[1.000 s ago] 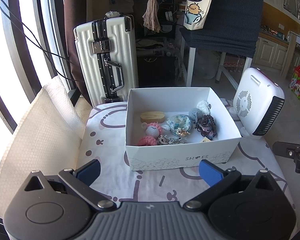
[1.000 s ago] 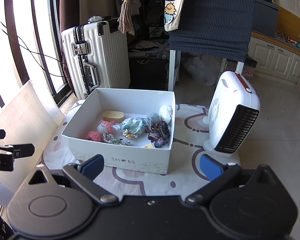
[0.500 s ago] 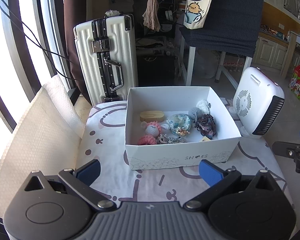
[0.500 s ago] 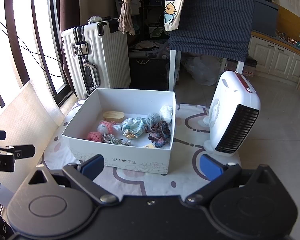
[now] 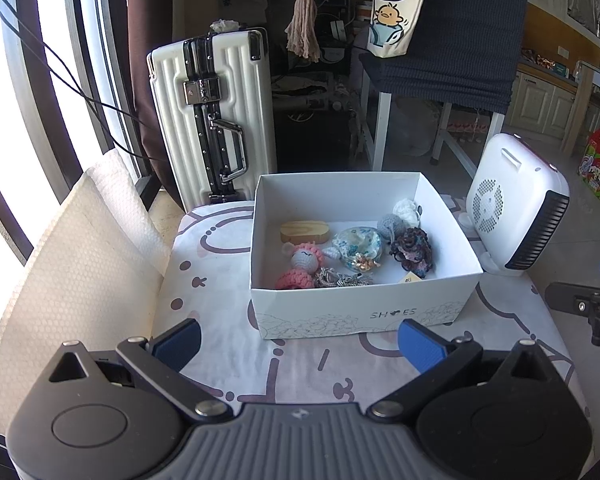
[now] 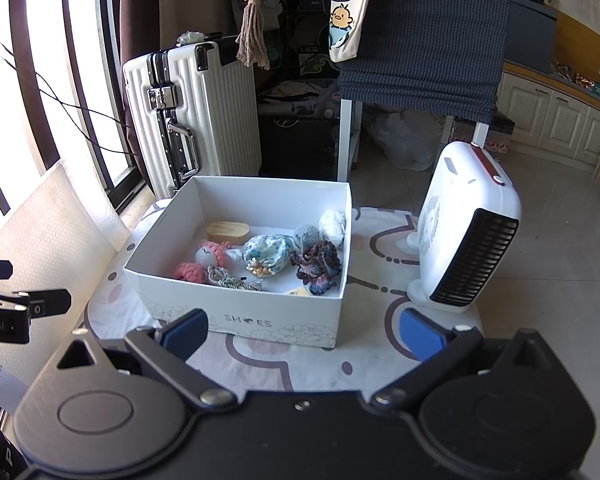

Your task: Organize objects

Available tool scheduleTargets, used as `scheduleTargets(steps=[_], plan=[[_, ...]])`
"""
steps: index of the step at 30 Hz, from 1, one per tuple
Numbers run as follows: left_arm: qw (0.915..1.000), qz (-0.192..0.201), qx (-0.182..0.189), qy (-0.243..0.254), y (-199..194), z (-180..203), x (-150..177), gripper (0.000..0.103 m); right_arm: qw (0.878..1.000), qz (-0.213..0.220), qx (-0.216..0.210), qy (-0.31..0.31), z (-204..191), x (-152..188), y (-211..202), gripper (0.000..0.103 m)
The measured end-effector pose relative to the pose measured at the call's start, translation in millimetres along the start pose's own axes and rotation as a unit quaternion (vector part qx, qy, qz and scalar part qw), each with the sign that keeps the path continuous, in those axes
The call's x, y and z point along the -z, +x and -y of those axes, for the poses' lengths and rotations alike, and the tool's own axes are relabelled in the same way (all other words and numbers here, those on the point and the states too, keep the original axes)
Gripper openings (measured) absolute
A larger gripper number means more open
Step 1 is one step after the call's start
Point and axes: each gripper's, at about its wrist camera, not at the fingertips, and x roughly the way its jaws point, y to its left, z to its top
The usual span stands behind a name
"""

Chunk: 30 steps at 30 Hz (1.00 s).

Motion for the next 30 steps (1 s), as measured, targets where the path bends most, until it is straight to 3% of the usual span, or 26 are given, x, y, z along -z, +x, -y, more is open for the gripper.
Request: scheduleTargets(steps=[30], plan=[[1.0,-0.001,0.001,0.0,-0.1,-0.4,-1.0,0.103,1.0,-0.001,-0.001,0.0,-1.1,1.3,0.9,0.103]])
